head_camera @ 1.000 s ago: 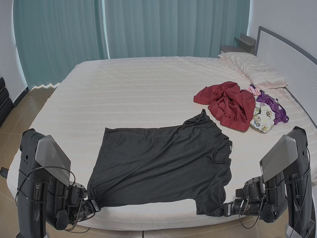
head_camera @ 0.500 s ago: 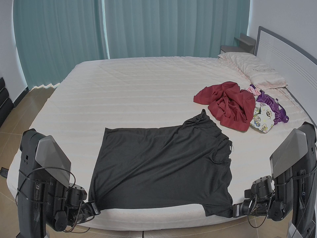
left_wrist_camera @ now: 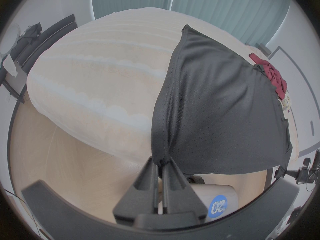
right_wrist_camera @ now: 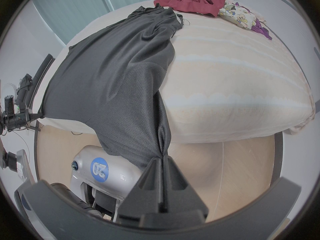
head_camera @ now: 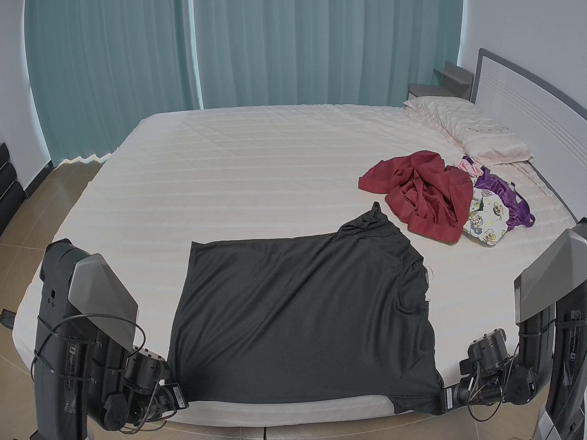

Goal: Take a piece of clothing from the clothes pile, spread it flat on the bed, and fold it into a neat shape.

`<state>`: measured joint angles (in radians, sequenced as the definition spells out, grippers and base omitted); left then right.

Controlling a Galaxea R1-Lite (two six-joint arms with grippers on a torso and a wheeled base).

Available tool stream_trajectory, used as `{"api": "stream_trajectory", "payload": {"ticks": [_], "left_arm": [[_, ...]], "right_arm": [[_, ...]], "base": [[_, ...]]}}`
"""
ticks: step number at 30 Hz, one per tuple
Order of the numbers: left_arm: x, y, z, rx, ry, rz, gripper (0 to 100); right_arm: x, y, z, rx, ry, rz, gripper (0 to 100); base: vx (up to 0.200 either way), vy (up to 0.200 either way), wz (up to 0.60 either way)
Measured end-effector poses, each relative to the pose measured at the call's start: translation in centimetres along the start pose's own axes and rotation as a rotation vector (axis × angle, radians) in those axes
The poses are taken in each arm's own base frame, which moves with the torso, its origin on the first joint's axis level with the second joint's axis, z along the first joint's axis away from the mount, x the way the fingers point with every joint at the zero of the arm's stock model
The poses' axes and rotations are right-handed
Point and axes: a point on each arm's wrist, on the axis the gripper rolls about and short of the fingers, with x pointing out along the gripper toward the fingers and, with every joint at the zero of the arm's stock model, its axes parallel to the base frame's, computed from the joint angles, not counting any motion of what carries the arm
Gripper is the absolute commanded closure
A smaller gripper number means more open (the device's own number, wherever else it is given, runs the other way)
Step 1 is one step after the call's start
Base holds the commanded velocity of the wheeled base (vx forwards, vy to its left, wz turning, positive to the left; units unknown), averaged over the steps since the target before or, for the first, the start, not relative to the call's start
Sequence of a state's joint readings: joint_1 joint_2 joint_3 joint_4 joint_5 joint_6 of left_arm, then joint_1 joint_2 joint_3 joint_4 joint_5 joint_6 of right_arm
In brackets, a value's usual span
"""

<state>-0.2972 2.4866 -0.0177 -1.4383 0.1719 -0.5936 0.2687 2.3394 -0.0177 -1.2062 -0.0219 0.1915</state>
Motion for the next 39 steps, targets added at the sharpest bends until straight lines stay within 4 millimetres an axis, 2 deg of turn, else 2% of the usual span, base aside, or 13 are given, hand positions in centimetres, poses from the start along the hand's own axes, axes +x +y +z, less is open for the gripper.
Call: {"api": "stream_trajectory", "payload": {"ticks": [4,5,13,17,28,39], "left_arm": [[-0.1,-0.2,-0.4,0.021,0.006,0.026,100],[-0.1,-0.2,-0.4,0.022,0.005,0.028,0],[-0.3,-0.4,-0.4,0.026,0.000,0.021,0],[-0.7,-0.7,0.1,0.006,-0.028,-0.004,0],[-4.1,-1.3,3.7,-0.090,-0.183,-0.175,0],[-5.1,-1.5,5.4,-0.206,-0.251,-0.256,0]], "right_arm": [[0.2,0.0,-0.2,-0.004,0.011,-0.015,100],[0.2,-0.1,-0.2,-0.004,0.013,-0.017,0],[0.2,-0.1,-0.2,0.001,0.008,-0.020,0],[0.0,-0.2,0.5,0.016,-0.053,-0.023,0],[-1.6,-0.8,3.9,0.183,-0.304,-0.005,0],[-1.8,-0.5,5.1,0.198,-0.378,0.016,0]], "base": [[0.000,0.000,0.00],[0.000,0.000,0.00],[0.000,0.000,0.00],[0.000,0.000,0.00],[0.000,0.000,0.00],[0.000,0.000,0.00]]}}
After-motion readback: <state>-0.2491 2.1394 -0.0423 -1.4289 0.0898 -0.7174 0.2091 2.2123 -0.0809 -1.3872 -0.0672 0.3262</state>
